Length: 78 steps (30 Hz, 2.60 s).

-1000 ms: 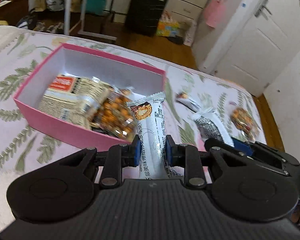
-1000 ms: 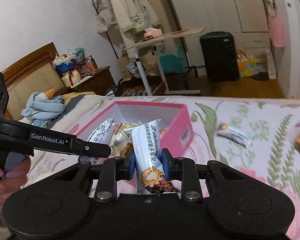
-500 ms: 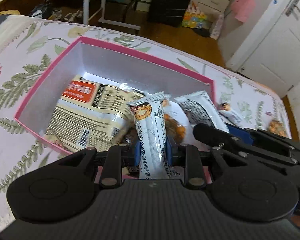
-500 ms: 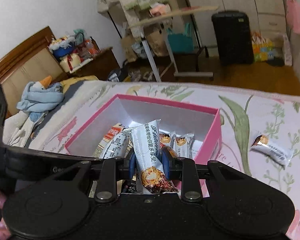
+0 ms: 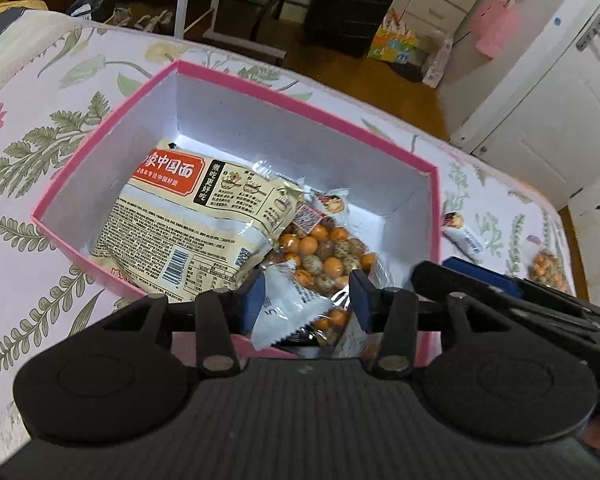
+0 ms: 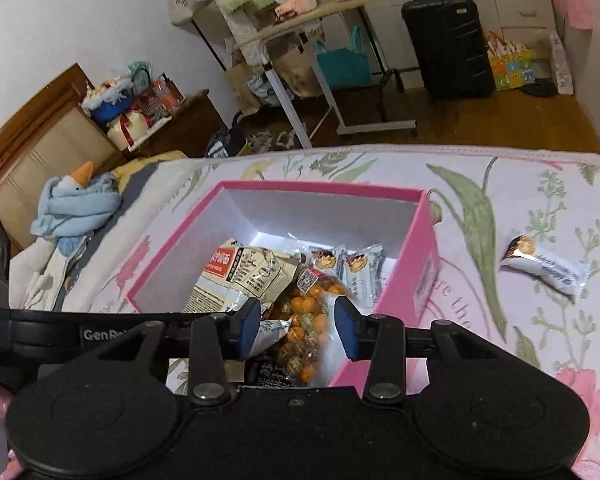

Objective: Organize snacks
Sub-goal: 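Open both grippers to release the wafer bars and lift them out, then grasp the clear bag of coated peanuts with both grippers together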

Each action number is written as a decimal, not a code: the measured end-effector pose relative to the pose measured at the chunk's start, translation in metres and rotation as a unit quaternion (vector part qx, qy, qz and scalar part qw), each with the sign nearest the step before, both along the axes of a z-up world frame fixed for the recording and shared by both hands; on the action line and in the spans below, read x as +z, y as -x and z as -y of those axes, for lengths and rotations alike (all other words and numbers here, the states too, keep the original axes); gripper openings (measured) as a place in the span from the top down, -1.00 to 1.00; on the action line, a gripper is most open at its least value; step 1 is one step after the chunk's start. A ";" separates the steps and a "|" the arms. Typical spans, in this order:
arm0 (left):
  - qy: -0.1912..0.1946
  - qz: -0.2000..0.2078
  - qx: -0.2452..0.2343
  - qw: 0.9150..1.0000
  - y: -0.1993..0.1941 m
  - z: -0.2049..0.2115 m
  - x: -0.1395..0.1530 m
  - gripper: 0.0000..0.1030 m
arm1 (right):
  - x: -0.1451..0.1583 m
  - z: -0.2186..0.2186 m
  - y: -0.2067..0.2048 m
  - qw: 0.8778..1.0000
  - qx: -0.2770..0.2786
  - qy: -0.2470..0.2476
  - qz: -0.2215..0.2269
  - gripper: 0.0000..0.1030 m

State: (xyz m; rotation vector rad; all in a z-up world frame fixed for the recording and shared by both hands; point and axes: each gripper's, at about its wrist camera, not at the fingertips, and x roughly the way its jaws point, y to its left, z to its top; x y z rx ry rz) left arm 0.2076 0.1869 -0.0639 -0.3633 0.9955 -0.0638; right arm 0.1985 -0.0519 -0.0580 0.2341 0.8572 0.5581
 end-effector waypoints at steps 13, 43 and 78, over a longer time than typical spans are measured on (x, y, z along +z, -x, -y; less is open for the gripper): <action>-0.008 0.020 -0.044 0.999 0.049 0.027 0.042 0.12 | 0.047 0.085 0.056 0.998 -0.043 0.023 0.028 0.04; 0.040 0.062 -0.238 0.968 0.010 0.254 0.036 0.10 | 0.016 0.265 0.055 0.978 -0.074 0.190 0.052 -0.32; 0.190 -0.071 -0.204 0.958 -0.113 0.392 -0.111 0.14 | -0.091 0.325 -0.056 0.966 -0.078 0.227 -0.097 -0.66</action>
